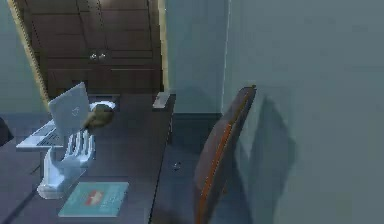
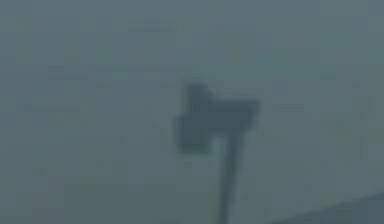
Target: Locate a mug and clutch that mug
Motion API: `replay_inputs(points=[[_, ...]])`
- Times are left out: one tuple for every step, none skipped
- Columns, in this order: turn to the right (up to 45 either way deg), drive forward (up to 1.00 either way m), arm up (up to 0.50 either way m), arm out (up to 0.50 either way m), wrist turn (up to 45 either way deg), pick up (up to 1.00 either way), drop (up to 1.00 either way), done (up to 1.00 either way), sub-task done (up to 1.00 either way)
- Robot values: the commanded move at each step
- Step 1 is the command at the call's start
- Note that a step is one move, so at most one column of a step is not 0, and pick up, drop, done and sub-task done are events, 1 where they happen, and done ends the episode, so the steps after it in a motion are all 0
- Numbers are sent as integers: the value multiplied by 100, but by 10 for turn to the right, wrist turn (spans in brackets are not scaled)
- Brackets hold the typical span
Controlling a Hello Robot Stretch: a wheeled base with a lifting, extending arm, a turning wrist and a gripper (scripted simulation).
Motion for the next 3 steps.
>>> replay_inputs(points=[[-450,0,0,0,0,0,0,0,0],[-450,0,0,0,0,0,0,0,0],[-240,0,0,0,0,0,0,0,0]])
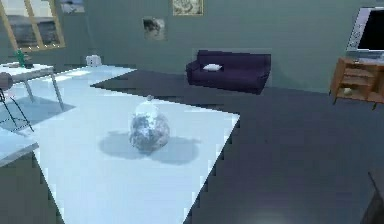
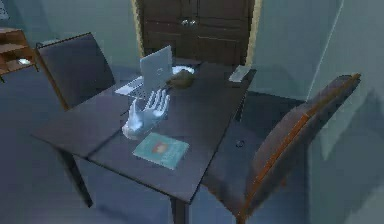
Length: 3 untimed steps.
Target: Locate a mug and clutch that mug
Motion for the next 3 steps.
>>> replay_inputs(points=[[0,15,0,0,0,0,0,0,0],[-450,0,0,0,0,0,0,0,0],[-120,0,0,0,0,0,0,0,0]])
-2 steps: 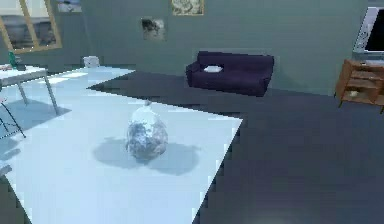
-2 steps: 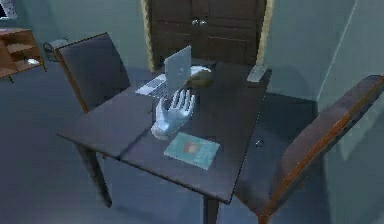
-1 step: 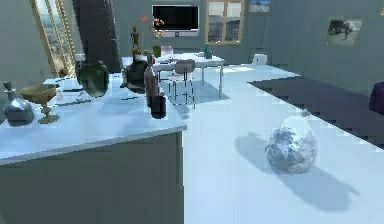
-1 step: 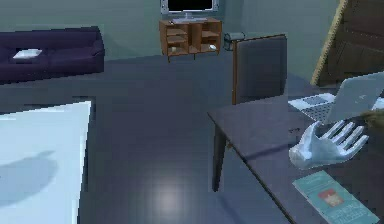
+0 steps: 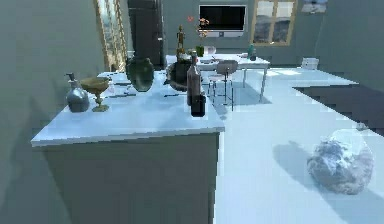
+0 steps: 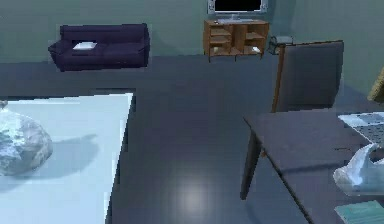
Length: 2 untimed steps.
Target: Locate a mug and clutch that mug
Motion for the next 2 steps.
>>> replay_inputs(points=[[0,20,0,0,0,0,0,0,0],[-450,0,0,0,0,0,0,0,0]])
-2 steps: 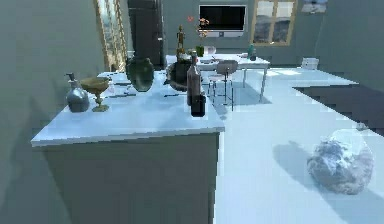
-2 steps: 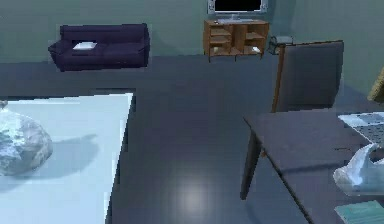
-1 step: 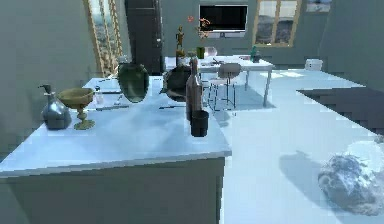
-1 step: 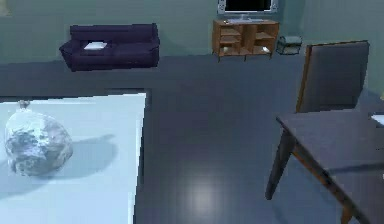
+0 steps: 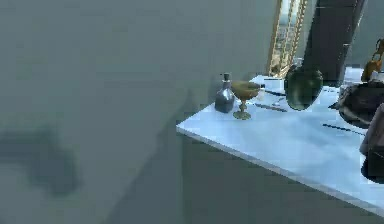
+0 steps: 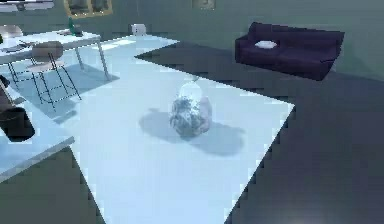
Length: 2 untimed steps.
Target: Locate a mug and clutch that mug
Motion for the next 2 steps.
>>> replay_inputs(points=[[-390,0,0,0,0,0,0,0,0],[0,0,50,0,0,0,0,0,0]])
